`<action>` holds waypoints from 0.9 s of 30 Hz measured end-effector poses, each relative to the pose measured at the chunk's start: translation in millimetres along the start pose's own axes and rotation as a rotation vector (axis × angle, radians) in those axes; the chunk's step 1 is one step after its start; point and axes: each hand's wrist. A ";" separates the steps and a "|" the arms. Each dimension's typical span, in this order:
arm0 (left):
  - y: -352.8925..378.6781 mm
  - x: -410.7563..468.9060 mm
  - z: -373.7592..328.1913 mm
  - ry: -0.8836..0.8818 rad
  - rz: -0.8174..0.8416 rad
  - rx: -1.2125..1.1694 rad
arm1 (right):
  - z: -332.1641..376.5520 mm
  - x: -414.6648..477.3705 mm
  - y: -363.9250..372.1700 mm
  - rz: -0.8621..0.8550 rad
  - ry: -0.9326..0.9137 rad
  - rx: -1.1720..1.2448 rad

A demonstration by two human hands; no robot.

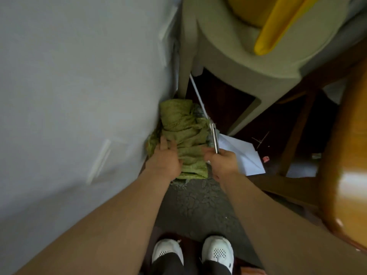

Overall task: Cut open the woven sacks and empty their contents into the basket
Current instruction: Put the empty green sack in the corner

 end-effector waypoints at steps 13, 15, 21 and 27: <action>-80.1 -203.6 -67.8 0.011 -0.080 -0.127 | 66.0 -207.0 -90.5 0.102 0.009 0.137; -92.2 -244.9 -71.5 -0.037 -0.113 -0.161 | 71.8 -238.2 -101.3 0.131 -0.009 0.100; -103.2 -361.5 -60.6 -0.136 -0.195 -0.208 | 76.9 -332.5 -116.9 0.248 0.019 -0.059; -85.9 -454.7 -44.2 -0.253 -0.209 -0.326 | 53.0 -401.6 -111.6 0.329 -0.014 -0.222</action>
Point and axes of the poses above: each hand's wrist, its own x-axis towards the middle knuckle, its own y-axis out of the palm, z = x × y, and after that the axes turned 11 degrees about -x, right-handed
